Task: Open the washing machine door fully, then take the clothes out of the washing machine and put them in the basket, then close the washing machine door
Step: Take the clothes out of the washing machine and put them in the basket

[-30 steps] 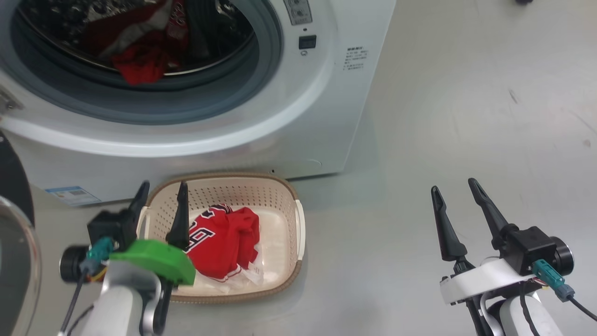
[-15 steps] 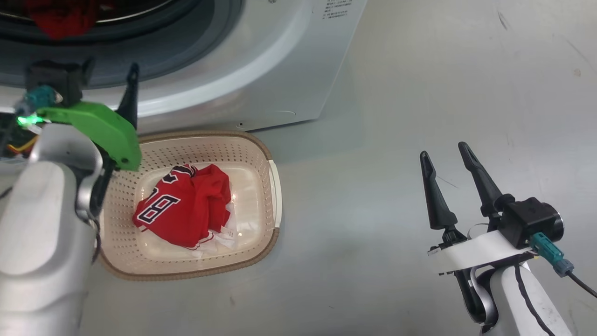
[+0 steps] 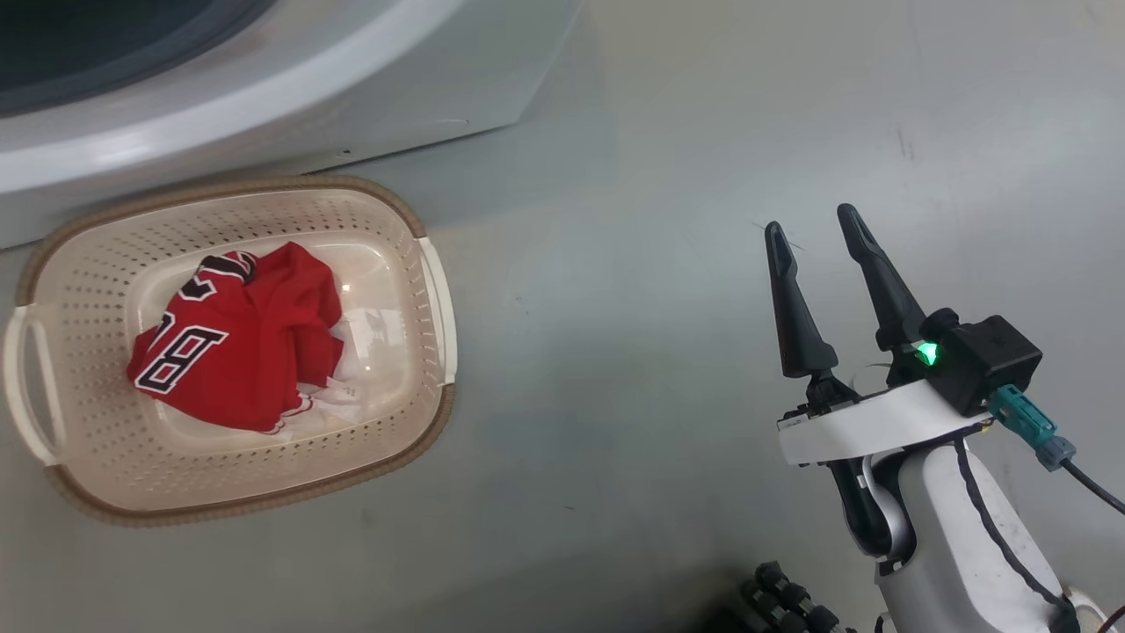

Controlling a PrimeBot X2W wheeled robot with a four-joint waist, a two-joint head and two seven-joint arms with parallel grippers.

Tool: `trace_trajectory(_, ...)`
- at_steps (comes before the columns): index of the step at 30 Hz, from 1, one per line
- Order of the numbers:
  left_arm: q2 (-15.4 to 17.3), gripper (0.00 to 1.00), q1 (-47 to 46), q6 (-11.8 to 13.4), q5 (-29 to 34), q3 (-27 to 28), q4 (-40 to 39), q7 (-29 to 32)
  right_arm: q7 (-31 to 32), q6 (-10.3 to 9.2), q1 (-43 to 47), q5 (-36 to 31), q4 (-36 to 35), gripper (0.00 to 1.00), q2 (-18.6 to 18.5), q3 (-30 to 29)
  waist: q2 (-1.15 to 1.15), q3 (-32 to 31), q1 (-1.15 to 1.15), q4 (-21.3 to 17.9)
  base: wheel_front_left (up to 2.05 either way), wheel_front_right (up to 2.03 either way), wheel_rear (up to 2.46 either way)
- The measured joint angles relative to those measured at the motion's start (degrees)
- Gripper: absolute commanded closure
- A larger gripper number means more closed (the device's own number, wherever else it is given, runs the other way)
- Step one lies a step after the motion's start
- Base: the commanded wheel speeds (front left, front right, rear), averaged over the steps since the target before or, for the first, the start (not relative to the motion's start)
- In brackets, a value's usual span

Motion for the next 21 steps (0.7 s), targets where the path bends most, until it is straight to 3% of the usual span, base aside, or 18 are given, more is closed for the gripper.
trace_trajectory(15, 7.3, 0.00, -10.0, -0.6, 0.7, 3.5, 2.9, 9.7, -0.5, -0.13, -4.5, 7.5, 1.7, 0.00, 0.1, 4.4, 0.00, 8.0, 0.00, -7.5, 0.00, 0.00, 0.00)
trace_trajectory(21, 10.0, 0.00, -12.2, -0.5, 0.6, 4.9, 4.2, 14.0, -0.5, -1.10, -6.2, 9.4, 1.0, 0.00, 0.2, 5.2, 0.00, 10.3, 0.00, -10.0, 0.00, 0.00, 0.00)
